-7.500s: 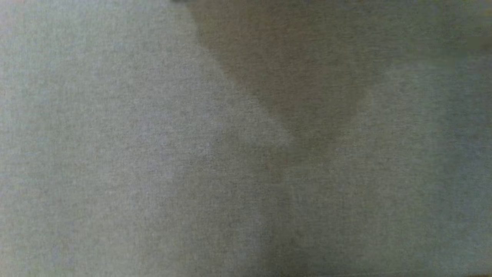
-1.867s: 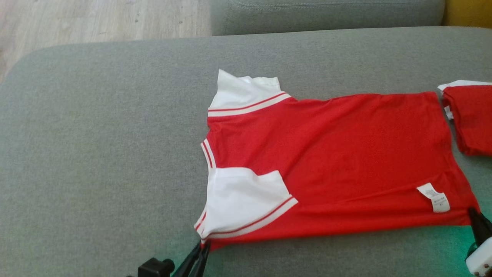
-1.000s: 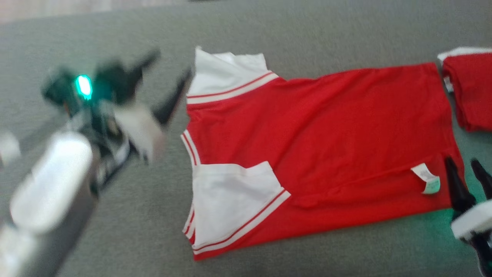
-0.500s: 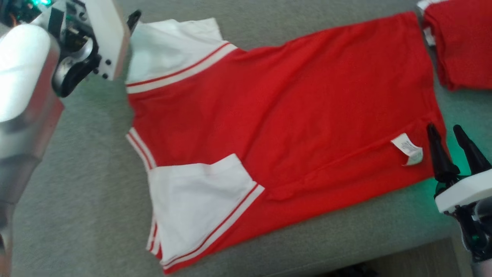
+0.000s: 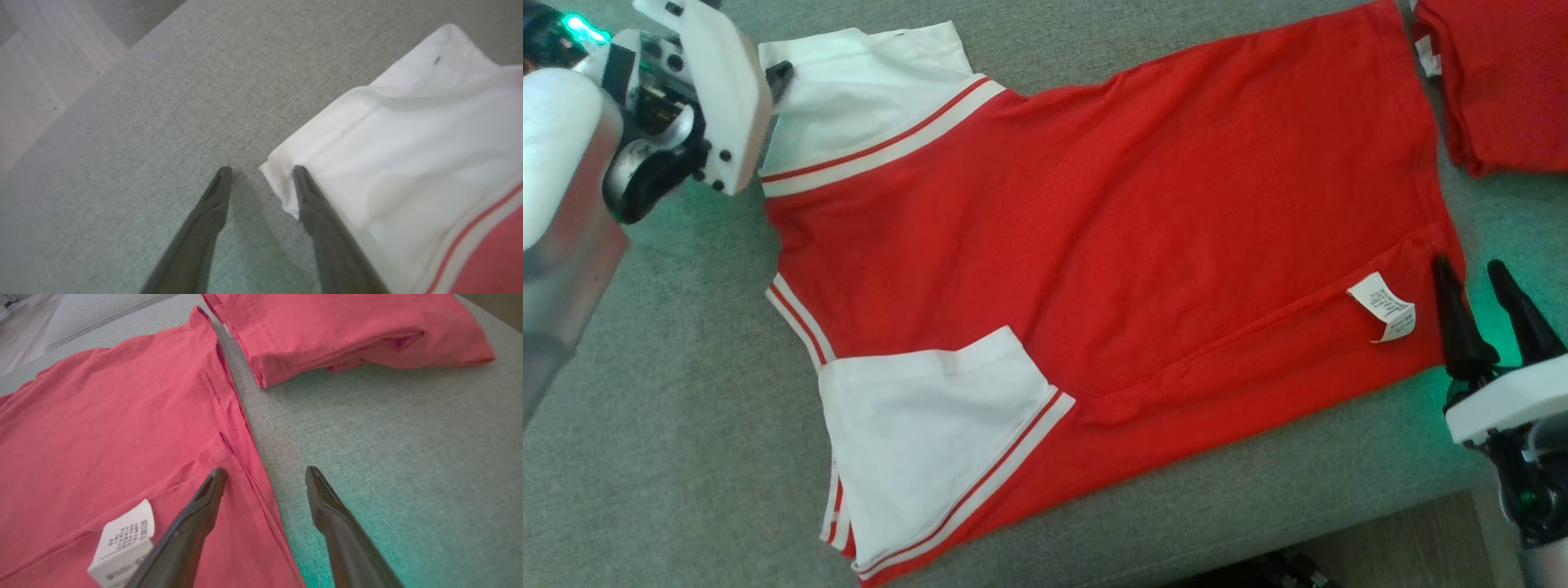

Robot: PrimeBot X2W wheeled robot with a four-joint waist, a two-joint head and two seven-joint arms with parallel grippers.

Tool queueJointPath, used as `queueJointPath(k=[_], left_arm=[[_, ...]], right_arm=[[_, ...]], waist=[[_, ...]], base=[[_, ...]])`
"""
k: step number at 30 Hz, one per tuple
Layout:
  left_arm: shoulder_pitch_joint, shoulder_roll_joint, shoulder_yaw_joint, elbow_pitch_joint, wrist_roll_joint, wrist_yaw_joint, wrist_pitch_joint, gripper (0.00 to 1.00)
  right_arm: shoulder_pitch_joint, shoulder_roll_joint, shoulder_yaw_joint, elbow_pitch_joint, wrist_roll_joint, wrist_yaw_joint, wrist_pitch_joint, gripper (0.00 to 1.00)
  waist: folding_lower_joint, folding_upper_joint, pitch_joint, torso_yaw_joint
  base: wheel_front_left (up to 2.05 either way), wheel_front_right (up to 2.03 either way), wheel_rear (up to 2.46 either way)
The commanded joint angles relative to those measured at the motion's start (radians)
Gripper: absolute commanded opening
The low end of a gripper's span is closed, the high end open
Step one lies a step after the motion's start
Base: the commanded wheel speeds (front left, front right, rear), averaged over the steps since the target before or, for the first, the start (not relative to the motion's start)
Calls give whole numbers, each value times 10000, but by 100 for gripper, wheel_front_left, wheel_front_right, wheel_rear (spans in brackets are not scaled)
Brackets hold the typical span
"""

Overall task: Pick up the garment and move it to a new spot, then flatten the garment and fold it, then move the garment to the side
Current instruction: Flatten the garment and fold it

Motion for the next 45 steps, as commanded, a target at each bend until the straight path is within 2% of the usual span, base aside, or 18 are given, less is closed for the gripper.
queueJointPath(k=[1, 2, 7, 12, 18, 21, 28, 36, 42, 43, 44, 45], left_arm=[[-386, 399, 205, -183, -185, 16, 110, 35], [-372, 383, 166, -200, -369, 16, 154, 0], [-474, 517, -102, -479, -850, 16, -97, 0], [-832, 601, -319, -435, -194, 16, -1964, 0], [-1238, 287, -580, 8, 257, 16, -3802, 0], [-1430, 19, -781, 242, 265, 16, -4338, 0], [-1854, -363, -1504, 500, -20, 16, -4755, 0], [-2264, -441, -2250, 607, -473, 16, -5072, 0], [-2492, -446, -2710, 784, -804, 16, -5294, 0], [-2520, -451, -2783, 827, -853, 16, -5332, 0], [-2548, -461, -2848, 873, -903, 16, -5371, 0], [-2570, -477, -2910, 918, -956, 16, -5406, 0]], right_arm=[[-64, -192, 145, -226, 40, -9, -108, 100], [-89, -196, 151, -221, 39, -9, -117, 100], [-199, -268, 194, -228, 56, -9, -177, 100], [-569, -510, 407, -460, 197, -9, -111, 100], [-1974, -918, 779, -331, 643, -9, 910, 100], [-3044, -1181, 1095, 257, 641, -9, 1398, 100], [-5147, -1394, 1879, 2374, 505, -9, 2066, 100], [-6656, -1312, 2508, 4550, 523, -9, 1855, 100], [-7399, -1266, 3067, 5512, 729, -9, 1628, 100], [-7481, -1269, 3167, 5605, 773, -9, 1592, 93], [-7549, -1283, 3275, 5683, 813, -9, 1557, 76], [-7603, -1312, 3387, 5761, 842, -9, 1533, 66]], waist=[[1, 0, 9, -1], [1, 0, 18, -6], [1, 0, 61, -34], [1, 0, -70, 68], [1, 0, -206, 264], [1, 0, -215, 412], [1, 0, -148, 776], [1, 0, -33, 1019], [1, 0, 12, 1116], [1, 0, 11, 1128], [1, 0, 8, 1139], [1, 0, 2, 1151]], base=[[0, 0, 0], [0, 0, 0], [0, 0, 0], [0, 0, 0], [0, 0, 0], [0, 0, 0], [0, 0, 0], [0, 0, 0], [0, 0, 0], [0, 0, 0], [0, 0, 0], [0, 0, 0]])
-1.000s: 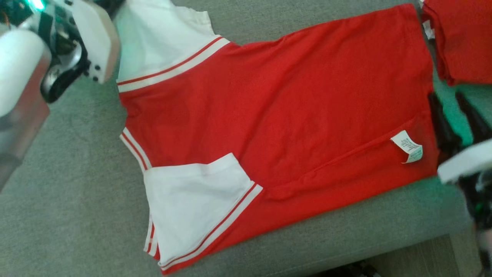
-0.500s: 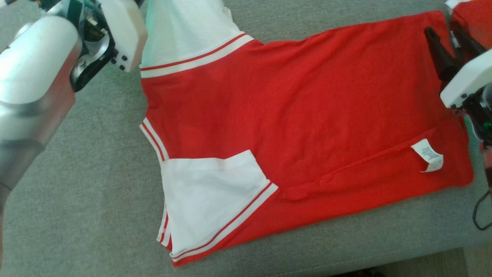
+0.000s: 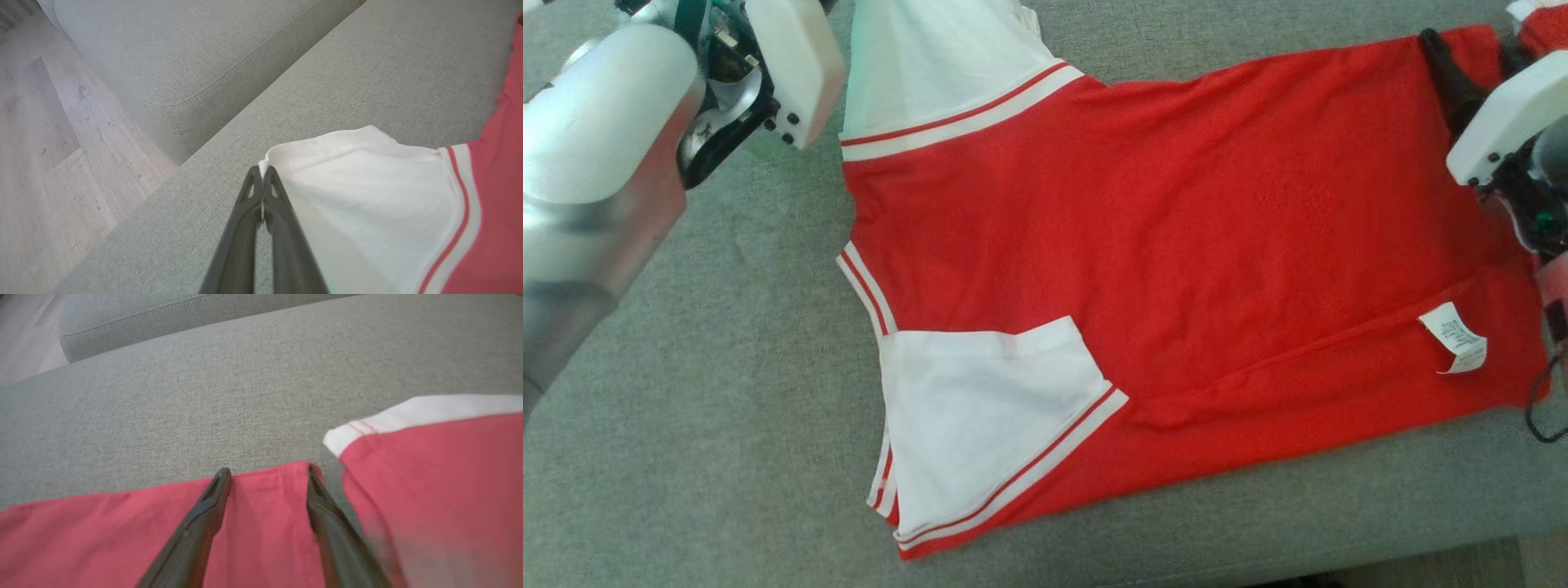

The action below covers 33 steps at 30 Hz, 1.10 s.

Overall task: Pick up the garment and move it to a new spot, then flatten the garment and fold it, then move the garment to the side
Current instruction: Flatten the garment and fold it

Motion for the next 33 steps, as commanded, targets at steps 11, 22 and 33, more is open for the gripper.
queueJointPath(k=[11, 22, 33], left_arm=[[-843, 92, -219, 394, -250, 17, -664, 0], [-1593, -110, -236, 1209, 662, 150, -3100, 0], [-1083, -339, -122, 1447, 520, 112, -4425, 0]], right_arm=[[-624, -513, 828, 312, 319, -9, -564, 0], [-1205, -689, 774, 546, 1077, -9, -1457, 0], [-220, -1439, 703, -124, 2318, -9, -1704, 0]], waist=[[-1, 0, -96, 138], [-1, 0, -233, 249], [-1, 0, -901, 648]], base=[[0, 0, 0], [0, 0, 0], [0, 0, 0]])
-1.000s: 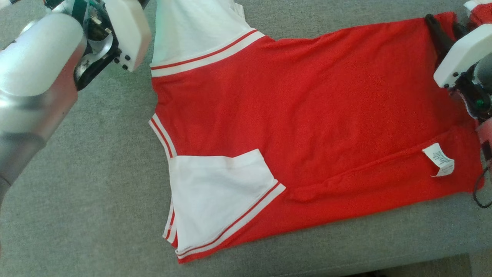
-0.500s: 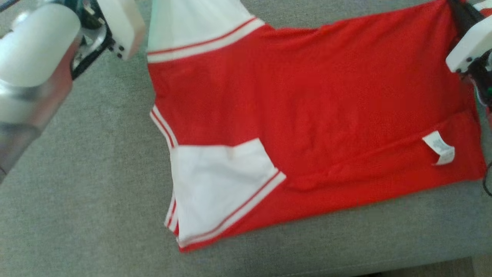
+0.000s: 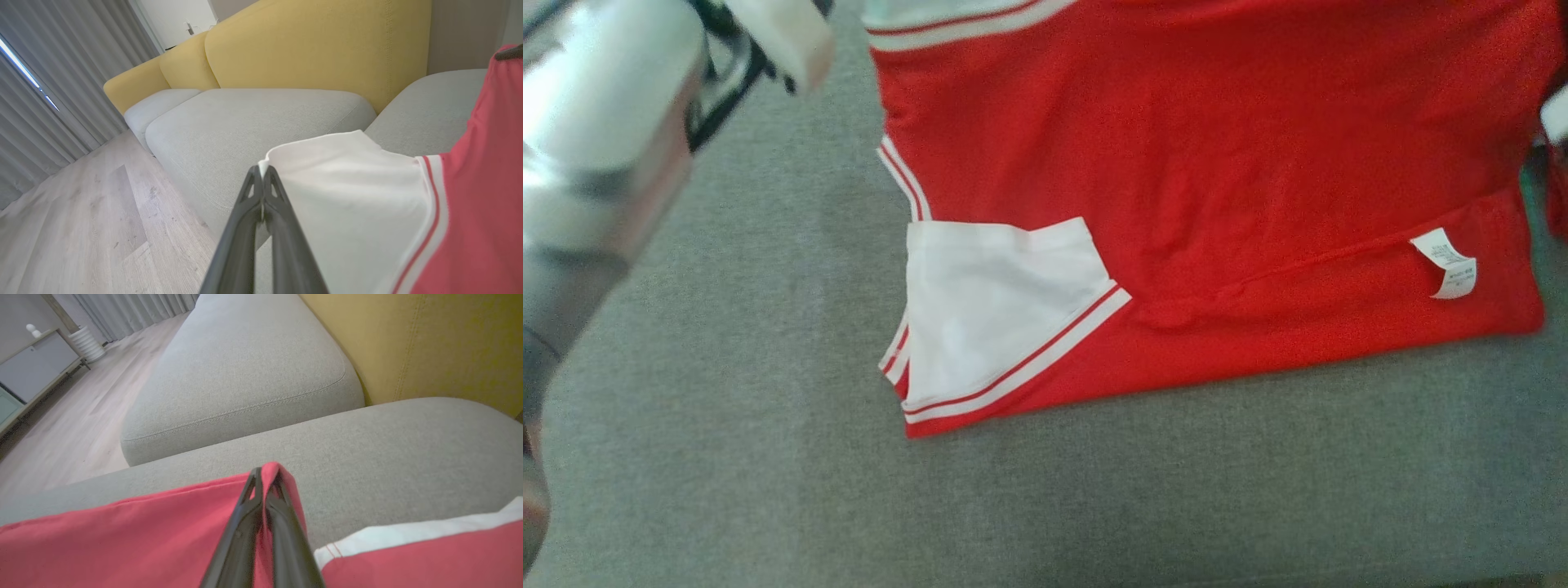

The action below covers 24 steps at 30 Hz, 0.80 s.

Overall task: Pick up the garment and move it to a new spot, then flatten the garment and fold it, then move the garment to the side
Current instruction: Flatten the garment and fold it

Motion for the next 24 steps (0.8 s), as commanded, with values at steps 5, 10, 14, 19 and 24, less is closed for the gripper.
queueJointPath(k=[5, 10, 14, 19, 24], left_arm=[[781, 714, 234, -923, -64, 101, -264, 0], [2033, 1214, 204, -2292, -129, 592, -374, 0], [3083, 1806, 133, -3671, -201, 1102, -338, 0], [4343, 2554, 17, -5605, -240, 1862, 44, 0], [5507, 2992, -74, -7129, -153, 2575, 380, 0]], right_arm=[[1697, -762, -70, -995, 957, -9, -110, 0], [3034, -1274, -192, -1790, 1637, -9, -241, 0], [3983, -1569, -334, -2221, 1917, -9, -357, 0], [4997, -1839, -562, -2599, 2018, -9, -457, 0], [5770, -1928, -731, -2880, 1933, -9, -507, 0]], waist=[[1, 0, -653, 445], [1, 0, -1186, 791], [1, 0, -1503, 970], [1, 0, -1663, 1117], [1, 0, -1711, 1176]], base=[[0, 0, 0], [0, 0, 0], [0, 0, 0], [0, 0, 0], [0, 0, 0]])
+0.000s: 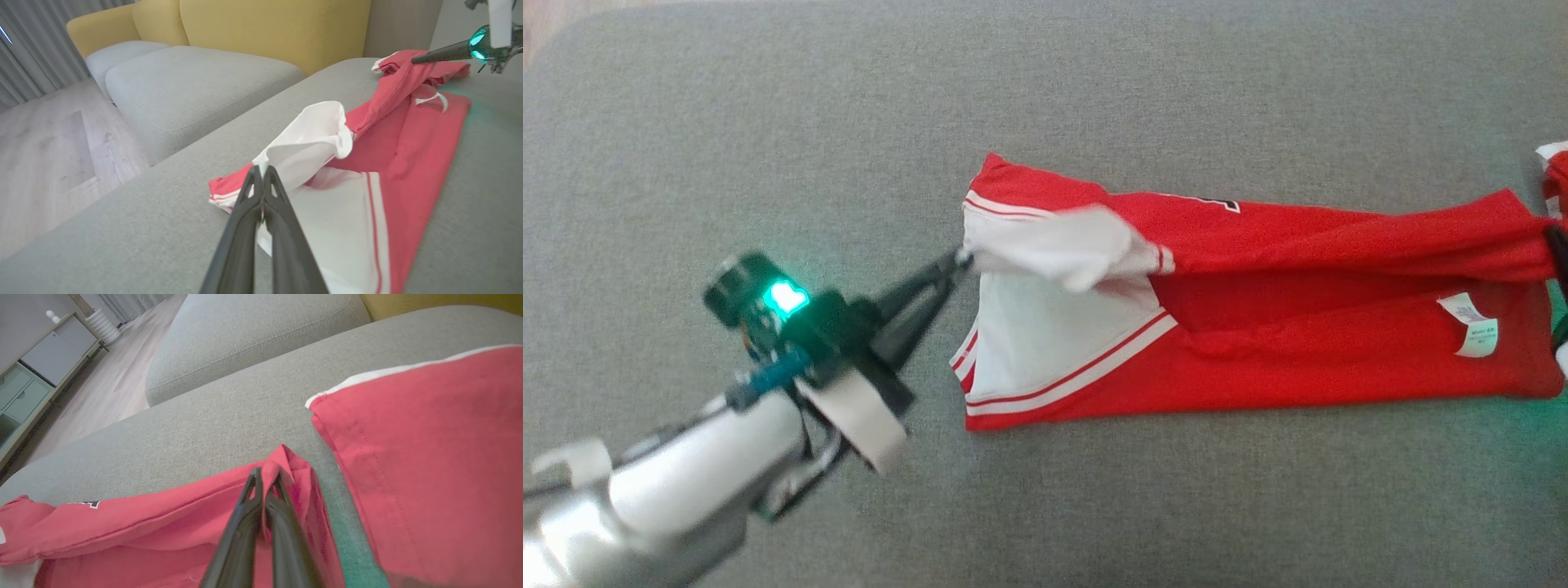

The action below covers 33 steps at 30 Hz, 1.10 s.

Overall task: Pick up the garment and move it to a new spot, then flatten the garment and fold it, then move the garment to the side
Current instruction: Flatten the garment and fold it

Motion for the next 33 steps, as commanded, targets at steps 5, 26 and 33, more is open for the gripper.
queueJointPath(k=[5, 26, 33], left_arm=[[647, 488, 358, -1051, -50, 464, 245, 0], [2114, 403, 320, -1432, 70, 941, 410, 0], [2469, 42, 488, -938, -110, 1319, -13, 100]], right_arm=[[626, -420, -287, -442, -147, -9, -100, 0], [2005, 108, -1319, -1003, -744, -9, 240, 14], [2161, 512, -1557, -881, -1212, -9, 150, 100]], waist=[[0, -1, 4, -12], [0, -1, -1, -83], [0, -1, -159, -159]], base=[[0, 0, 0], [0, 0, 0], [0, 0, 0]])
